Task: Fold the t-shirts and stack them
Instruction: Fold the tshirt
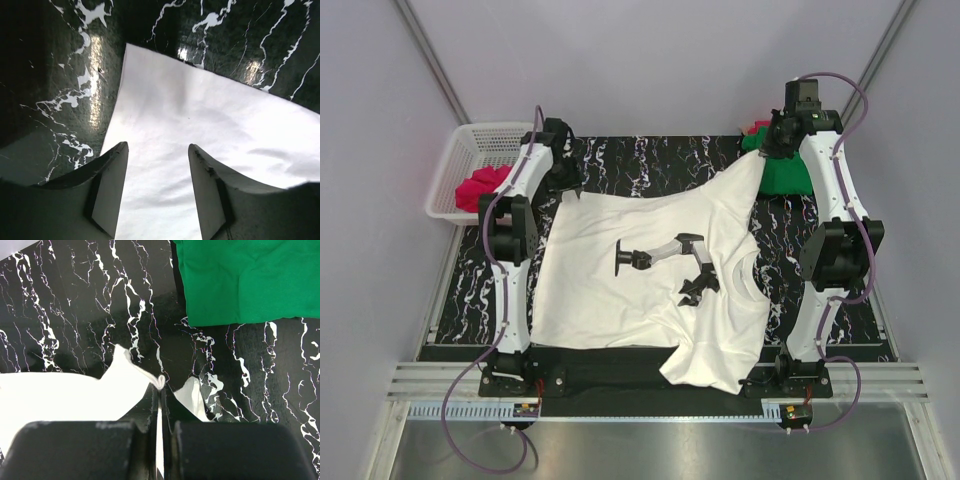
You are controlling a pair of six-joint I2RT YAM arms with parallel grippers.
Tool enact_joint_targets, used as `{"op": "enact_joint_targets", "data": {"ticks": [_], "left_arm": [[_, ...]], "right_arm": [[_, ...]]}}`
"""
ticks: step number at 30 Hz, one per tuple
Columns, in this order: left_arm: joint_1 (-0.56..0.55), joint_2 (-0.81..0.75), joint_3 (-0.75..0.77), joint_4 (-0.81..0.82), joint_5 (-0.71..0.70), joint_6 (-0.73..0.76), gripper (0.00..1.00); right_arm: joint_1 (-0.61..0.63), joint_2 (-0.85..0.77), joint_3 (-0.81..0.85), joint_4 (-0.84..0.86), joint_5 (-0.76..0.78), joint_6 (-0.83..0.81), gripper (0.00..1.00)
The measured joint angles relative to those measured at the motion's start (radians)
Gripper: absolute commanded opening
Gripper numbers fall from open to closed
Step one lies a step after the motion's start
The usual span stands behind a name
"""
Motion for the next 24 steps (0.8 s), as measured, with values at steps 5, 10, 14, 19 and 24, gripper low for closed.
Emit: {"op": "enact_joint_targets", "data": {"ticks": [5,10,14,19,24], "left_arm": [[0.003,0.0,0.035,0.006,-0.003,-0.004,0.57],[0.003,0.024,0.071,0.011,-0.006,-0.006,0.57],[0.003,0.068,0.106,0.013,-0.011,-0.011,0.56],[0.009,0.124,0.138,0.014,-0.012,-0.019,0.55],[0.029,0.159,0.165,0.013,-0.016,-0.027,0.55]], "right_arm": [[0.0,0.0,0.0,0.0,0.0,0.0,0.0],[0.0,0.0,0.0,0.0,-0.018,0.0,0.0],[0.0,-0.002,-0.015,0.005,-0.027,0.0,0.0],[0.0,-0.012,-0.056,0.01,-0.047,0.0,0.0],[0.0,-0.039,-0.107,0.017,-0.065,0.0,0.0]]}}
